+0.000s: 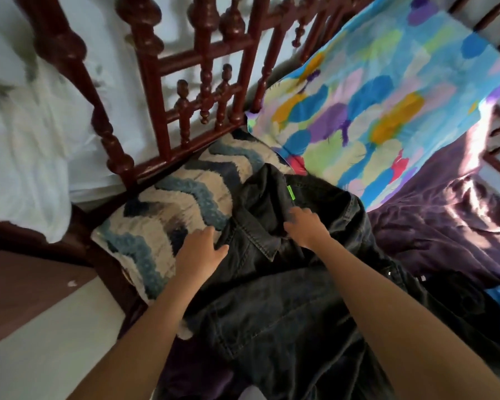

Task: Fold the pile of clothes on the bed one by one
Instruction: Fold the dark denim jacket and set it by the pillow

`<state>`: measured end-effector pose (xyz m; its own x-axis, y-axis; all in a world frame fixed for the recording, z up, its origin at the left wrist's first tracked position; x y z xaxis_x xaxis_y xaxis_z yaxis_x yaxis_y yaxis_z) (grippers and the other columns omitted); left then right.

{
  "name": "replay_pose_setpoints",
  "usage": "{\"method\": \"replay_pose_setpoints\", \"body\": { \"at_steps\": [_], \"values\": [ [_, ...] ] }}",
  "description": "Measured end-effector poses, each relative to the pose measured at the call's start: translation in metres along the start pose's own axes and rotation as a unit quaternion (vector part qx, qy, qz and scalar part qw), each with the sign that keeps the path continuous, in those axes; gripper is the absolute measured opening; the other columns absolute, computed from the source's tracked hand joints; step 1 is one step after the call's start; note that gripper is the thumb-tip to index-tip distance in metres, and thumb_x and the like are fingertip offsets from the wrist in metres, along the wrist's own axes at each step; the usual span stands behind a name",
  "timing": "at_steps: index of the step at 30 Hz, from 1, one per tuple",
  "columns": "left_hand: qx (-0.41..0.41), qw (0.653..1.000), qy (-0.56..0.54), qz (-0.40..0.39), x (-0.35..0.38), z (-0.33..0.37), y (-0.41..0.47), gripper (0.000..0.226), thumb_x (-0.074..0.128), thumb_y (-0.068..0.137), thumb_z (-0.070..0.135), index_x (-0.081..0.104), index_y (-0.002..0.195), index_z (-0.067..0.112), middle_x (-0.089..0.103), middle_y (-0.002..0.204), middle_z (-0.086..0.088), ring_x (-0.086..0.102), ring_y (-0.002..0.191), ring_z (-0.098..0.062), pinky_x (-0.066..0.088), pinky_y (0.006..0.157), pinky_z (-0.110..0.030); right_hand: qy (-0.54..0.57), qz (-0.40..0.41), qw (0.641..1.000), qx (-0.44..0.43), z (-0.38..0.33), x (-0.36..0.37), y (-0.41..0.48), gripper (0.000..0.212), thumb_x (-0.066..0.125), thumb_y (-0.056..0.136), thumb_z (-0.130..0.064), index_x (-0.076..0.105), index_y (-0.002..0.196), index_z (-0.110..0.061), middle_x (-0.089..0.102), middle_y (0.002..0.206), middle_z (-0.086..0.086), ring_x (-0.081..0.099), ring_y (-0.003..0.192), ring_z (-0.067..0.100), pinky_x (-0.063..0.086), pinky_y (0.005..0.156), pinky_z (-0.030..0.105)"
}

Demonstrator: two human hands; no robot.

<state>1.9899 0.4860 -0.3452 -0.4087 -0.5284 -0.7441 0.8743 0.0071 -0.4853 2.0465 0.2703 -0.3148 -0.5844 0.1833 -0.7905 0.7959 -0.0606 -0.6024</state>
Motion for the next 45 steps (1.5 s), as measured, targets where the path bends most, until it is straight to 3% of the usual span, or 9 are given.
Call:
{"method": "replay_pose_setpoints", "body": {
  "at_steps": [9, 11, 14, 18, 21, 25, 31, 39, 45],
  "values": [
    [-0.096, 0.986, -0.076, -0.112, 0.026, -0.006, 0.056, 0.041, 0.059, 0.087, 0.045, 0.057, 0.116, 0.017, 0.058, 0.112, -0.006, 0.055, 0.108, -0.028, 0.046, 0.091, -0.040, 0.082, 0.040, 0.996, -0.021, -0.003, -0.022, 0.072, 0.066, 0.053, 0.091, -0.021, 0.019, 0.148, -0.015, 0.020, 0.152, 0.010, 0.035, 0.131, 0.036, 0.035, 0.102, 0.042],
    [-0.078, 0.984, -0.104, -0.119, 0.027, -0.008, 0.059, 0.020, 0.059, 0.089, 0.035, 0.059, 0.090, 0.015, 0.059, 0.088, -0.006, 0.058, 0.091, -0.026, 0.043, 0.073, -0.030, 0.083, 0.061, 0.995, -0.010, -0.011, -0.025, 0.087, 0.069, 0.054, 0.092, -0.023, 0.015, 0.148, -0.017, 0.018, 0.154, 0.008, 0.029, 0.135, 0.036, 0.033, 0.104, 0.045],
    [-0.066, 0.974, -0.174, -0.130, 0.027, -0.010, 0.061, 0.039, 0.060, 0.089, 0.025, 0.034, 0.062, 0.015, 0.034, 0.060, -0.003, 0.040, 0.061, -0.022, 0.022, 0.058, -0.031, 0.052, 0.075, 0.995, -0.035, -0.024, -0.028, 0.105, 0.072, 0.055, 0.092, -0.024, 0.011, 0.149, -0.023, 0.019, 0.154, 0.006, 0.019, 0.140, 0.032, 0.030, 0.107, 0.048],
    [-0.110, 0.965, -0.227, -0.066, 0.023, 0.001, 0.057, 0.020, 0.060, 0.089, 0.032, 0.052, 0.085, 0.014, 0.050, 0.075, -0.002, 0.050, 0.074, -0.019, 0.037, 0.069, -0.031, 0.028, 0.066, 0.996, -0.048, -0.034, -0.026, 0.119, 0.070, 0.051, 0.092, -0.017, 0.011, 0.148, -0.030, 0.032, 0.146, 0.009, 0.023, 0.137, 0.035, 0.035, 0.101, 0.048],
    [-0.088, 0.983, -0.145, 0.077, 0.010, 0.032, 0.060, 0.049, 0.053, 0.087, 0.052, 0.056, 0.113, 0.011, 0.059, 0.104, -0.004, 0.056, 0.100, -0.023, 0.045, 0.082, -0.036, 0.015, 0.095, 0.995, -0.036, -0.032, -0.029, 0.122, 0.059, 0.048, 0.092, -0.014, 0.025, 0.144, -0.029, 0.041, 0.140, 0.010, 0.031, 0.132, 0.035, 0.039, 0.097, 0.043],
    [-0.057, 0.993, -0.039, 0.100, -0.002, 0.072, 0.089, 0.030, 0.054, 0.090, 0.043, 0.054, 0.096, 0.014, 0.061, 0.096, -0.005, 0.058, 0.089, -0.025, 0.042, 0.067, -0.032, 0.016, 0.132, 0.990, -0.054, -0.024, -0.045, 0.123, 0.030, 0.048, 0.092, -0.020, 0.054, 0.121, -0.019, 0.056, 0.122, 0.010, 0.052, 0.112, 0.032, 0.042, 0.076, 0.034],
    [-0.053, 0.973, -0.165, 0.154, -0.017, 0.038, 0.097, 0.010, 0.058, 0.089, 0.013, 0.058, 0.085, 0.004, 0.052, 0.071, 0.000, 0.052, 0.068, -0.021, 0.028, 0.048, -0.023, 0.085, 0.175, 0.981, -0.023, -0.013, -0.056, 0.121, 0.027, 0.047, 0.095, -0.025, 0.060, 0.118, -0.027, 0.059, 0.121, 0.006, 0.052, 0.113, 0.029, 0.042, 0.077, 0.031],
    [-0.027, 0.956, -0.290, -0.034, 0.004, 0.033, 0.081, 0.032, 0.057, 0.092, 0.025, 0.051, 0.121, 0.013, 0.058, 0.105, 0.003, 0.056, 0.100, -0.017, 0.044, 0.084, -0.029, 0.084, 0.133, 0.987, -0.024, -0.012, -0.049, 0.120, 0.036, 0.037, 0.095, -0.016, 0.052, 0.127, -0.025, 0.051, 0.130, 0.011, 0.038, 0.123, 0.033, 0.041, 0.089, 0.038],
    [0.039, 0.977, -0.211, -0.012, -0.002, 0.050, 0.053, 0.023, 0.055, 0.092, 0.026, 0.060, 0.109, 0.011, 0.062, 0.090, 0.001, 0.060, 0.091, -0.020, 0.046, 0.075, -0.031, 0.100, 0.156, 0.982, -0.026, 0.017, -0.068, 0.092, 0.035, 0.041, 0.092, -0.012, 0.058, 0.121, -0.023, 0.049, 0.122, 0.014, 0.049, 0.113, 0.035, 0.041, 0.084, 0.036]
  ]
}}
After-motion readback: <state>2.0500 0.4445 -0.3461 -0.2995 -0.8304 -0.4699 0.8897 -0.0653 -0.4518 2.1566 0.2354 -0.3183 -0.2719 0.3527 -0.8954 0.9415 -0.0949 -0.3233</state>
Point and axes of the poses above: each hand's wrist, its own y-axis towards the middle knuckle, its own x-axis out of the palm, z = x × y, the point moved 1 cm from there along y, towards the middle knuckle
